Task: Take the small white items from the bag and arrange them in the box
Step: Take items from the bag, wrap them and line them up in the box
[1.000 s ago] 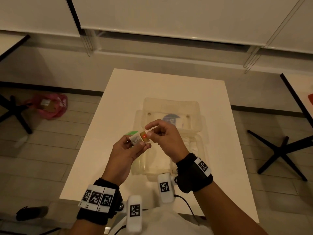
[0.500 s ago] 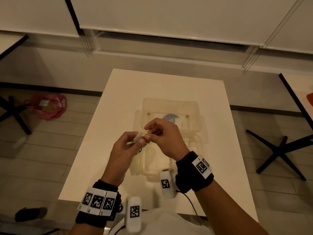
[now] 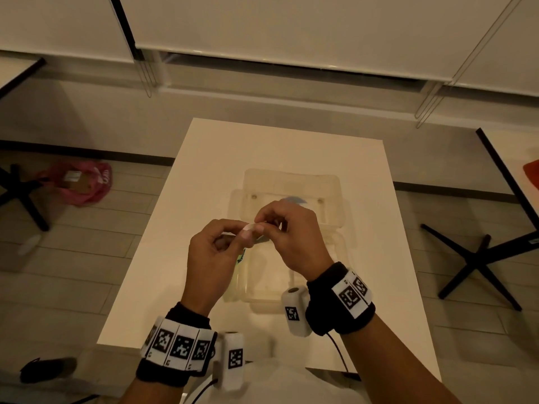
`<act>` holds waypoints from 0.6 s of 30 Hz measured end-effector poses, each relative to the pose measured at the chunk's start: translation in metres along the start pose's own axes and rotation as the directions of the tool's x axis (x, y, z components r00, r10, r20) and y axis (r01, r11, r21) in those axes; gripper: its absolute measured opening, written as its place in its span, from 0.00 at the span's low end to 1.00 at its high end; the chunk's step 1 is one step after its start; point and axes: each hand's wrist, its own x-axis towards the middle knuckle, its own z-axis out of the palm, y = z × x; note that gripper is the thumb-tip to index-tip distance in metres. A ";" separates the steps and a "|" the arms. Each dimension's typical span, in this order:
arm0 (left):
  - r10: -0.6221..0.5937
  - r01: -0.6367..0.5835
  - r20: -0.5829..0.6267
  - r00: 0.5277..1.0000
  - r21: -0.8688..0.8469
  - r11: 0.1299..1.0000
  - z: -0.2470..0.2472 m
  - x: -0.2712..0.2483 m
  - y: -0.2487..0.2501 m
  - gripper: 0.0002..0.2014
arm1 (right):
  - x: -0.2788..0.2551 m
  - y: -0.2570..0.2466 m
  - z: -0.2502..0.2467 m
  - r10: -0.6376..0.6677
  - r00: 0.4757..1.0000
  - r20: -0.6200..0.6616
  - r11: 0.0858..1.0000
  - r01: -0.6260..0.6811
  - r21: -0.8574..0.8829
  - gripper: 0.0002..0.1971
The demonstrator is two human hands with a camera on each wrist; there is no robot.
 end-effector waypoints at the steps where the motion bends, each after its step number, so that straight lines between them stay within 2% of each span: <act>1: 0.019 -0.019 -0.009 1.000 0.018 1.000 0.000 0.001 0.000 0.02 | 0.000 -0.001 -0.001 -0.007 1.000 0.015 1.000 0.007 0.009 0.04; 6: 0.033 -0.039 0.057 0.998 0.113 0.993 -0.004 0.009 -0.002 0.01 | 0.001 -0.003 -0.004 -0.017 1.000 -0.009 0.999 0.017 0.030 0.05; 9: -0.018 0.009 0.067 0.998 0.136 0.991 -0.007 0.012 -0.003 0.06 | 0.000 0.001 -0.004 0.011 1.000 0.000 0.998 -0.011 0.070 0.08; 12: -0.035 0.019 0.144 0.989 0.109 0.994 -0.008 0.012 0.001 0.14 | -0.001 0.004 -0.003 0.029 0.999 0.018 0.999 -0.029 0.036 0.08; 14: -0.024 0.003 0.158 0.987 0.134 0.991 -0.007 0.013 0.003 0.09 | -0.002 0.005 -0.004 0.029 0.999 0.032 0.999 -0.031 0.040 0.08; 16: -0.002 -0.023 0.114 0.993 0.215 0.976 -0.006 0.015 -0.002 0.03 | -0.004 0.007 -0.006 0.037 0.999 0.024 0.999 -0.038 0.038 0.08; 18: 0.008 -0.028 0.076 0.997 0.276 0.961 -0.004 0.017 -0.009 0.06 | -0.004 0.009 -0.010 0.055 0.997 -0.048 0.998 -0.054 0.038 0.08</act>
